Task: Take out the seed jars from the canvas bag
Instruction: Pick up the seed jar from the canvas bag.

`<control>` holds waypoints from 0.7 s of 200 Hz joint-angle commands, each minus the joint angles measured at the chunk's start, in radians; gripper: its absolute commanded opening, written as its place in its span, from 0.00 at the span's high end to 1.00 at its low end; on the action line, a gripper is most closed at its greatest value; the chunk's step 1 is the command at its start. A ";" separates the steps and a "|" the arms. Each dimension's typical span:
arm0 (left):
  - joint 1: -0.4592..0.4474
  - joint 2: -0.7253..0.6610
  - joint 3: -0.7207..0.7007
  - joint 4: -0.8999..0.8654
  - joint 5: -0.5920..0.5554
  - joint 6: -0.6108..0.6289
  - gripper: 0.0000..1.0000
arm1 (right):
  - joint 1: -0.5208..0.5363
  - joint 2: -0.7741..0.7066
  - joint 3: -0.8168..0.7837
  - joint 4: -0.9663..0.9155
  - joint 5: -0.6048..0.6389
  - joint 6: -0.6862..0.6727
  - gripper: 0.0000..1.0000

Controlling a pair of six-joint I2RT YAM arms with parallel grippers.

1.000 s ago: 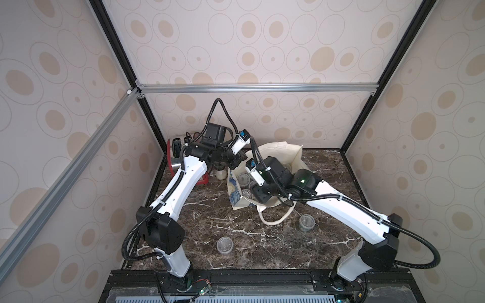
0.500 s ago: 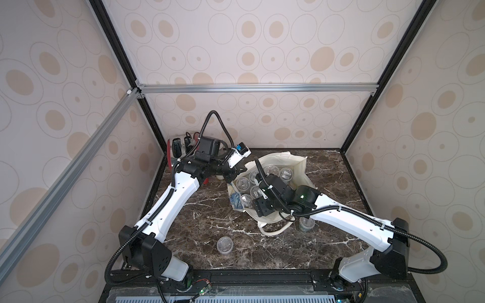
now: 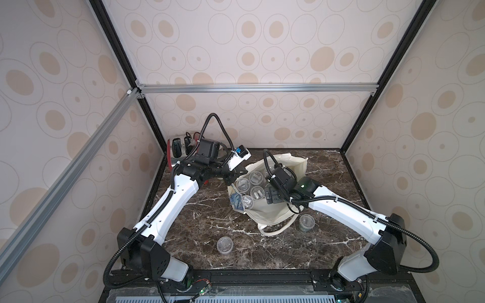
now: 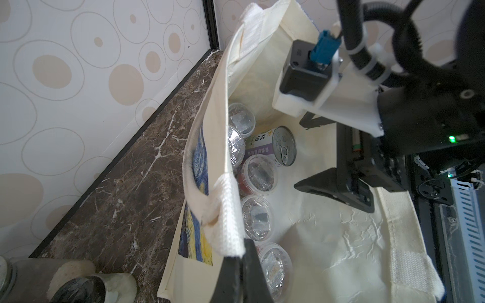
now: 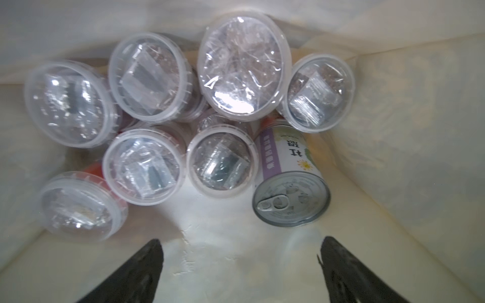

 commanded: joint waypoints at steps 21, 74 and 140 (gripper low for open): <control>-0.004 -0.025 -0.007 -0.022 0.026 0.037 1.00 | -0.057 0.033 -0.034 -0.069 -0.008 -0.242 0.02; -0.005 -0.027 0.013 -0.039 0.024 0.046 1.00 | -0.120 0.056 -0.089 -0.002 -0.026 -0.499 0.01; -0.005 -0.030 0.033 -0.075 0.008 0.077 1.00 | -0.171 0.121 -0.131 0.059 -0.188 -0.672 0.00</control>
